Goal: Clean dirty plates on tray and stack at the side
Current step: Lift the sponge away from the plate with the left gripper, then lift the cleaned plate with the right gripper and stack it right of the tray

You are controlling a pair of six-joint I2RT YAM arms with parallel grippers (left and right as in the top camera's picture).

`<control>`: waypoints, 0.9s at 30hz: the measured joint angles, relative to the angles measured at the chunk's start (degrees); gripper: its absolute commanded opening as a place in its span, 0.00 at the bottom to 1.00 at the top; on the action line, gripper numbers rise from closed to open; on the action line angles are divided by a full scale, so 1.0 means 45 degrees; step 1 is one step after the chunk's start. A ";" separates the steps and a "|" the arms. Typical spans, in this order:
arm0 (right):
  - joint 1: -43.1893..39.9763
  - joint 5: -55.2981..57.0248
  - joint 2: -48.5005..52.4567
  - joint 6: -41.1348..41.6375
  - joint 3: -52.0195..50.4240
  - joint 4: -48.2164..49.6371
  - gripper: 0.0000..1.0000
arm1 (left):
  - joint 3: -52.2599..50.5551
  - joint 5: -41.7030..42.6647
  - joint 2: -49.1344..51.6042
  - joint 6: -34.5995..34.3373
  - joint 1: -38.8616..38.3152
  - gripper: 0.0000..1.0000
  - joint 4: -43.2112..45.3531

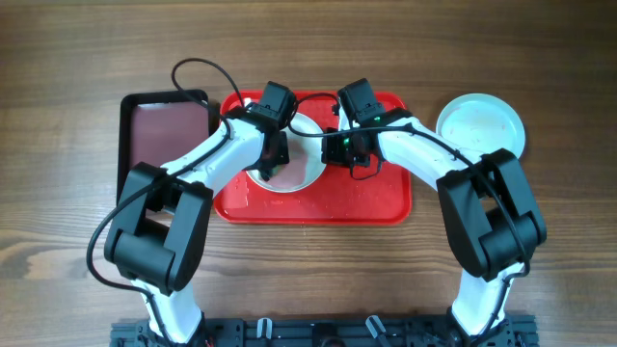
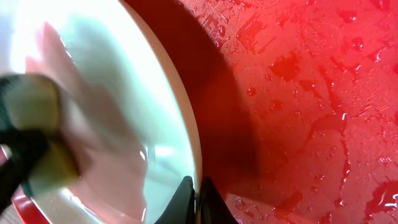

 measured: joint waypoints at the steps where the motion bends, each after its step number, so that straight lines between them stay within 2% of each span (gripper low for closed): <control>1: 0.0000 -0.0005 0.0000 0.0005 0.0000 0.0000 0.04 | -0.0024 -0.0471 0.0019 -0.0117 0.0005 0.04 0.0102; 4: -0.0005 -0.0015 0.0000 0.0005 0.0010 -0.0005 0.04 | 0.0058 -0.1462 0.0146 -0.0306 0.0015 0.04 0.0185; 7: -0.0005 -0.0015 0.0000 0.0005 0.0010 -0.0010 0.04 | 0.0675 -0.1613 0.0374 -0.0321 0.0039 0.04 -0.0491; 13: -0.0097 0.0180 0.0000 -0.0015 0.0010 0.0073 0.06 | 0.3162 -0.0010 0.0452 -0.0136 0.0374 0.04 -0.2890; 19: -0.0097 0.0559 0.0000 -0.0097 0.0010 0.0199 0.25 | 0.4337 0.2356 0.0272 0.0189 0.0957 0.04 -0.3706; 23: -0.0097 0.0612 0.0000 -0.0107 0.0010 0.0389 0.32 | 0.4337 0.3036 0.0204 0.0437 0.1724 0.04 -0.3769; 25: -0.0097 0.0597 0.0000 -0.0107 0.0015 0.0481 0.32 | 0.4337 0.3157 0.0204 0.0510 0.2220 0.04 -0.3764; 27: -0.0087 0.0602 0.0000 -0.0102 0.0019 0.0568 0.24 | 0.4337 0.3152 0.0204 0.0525 0.2676 0.04 -0.3769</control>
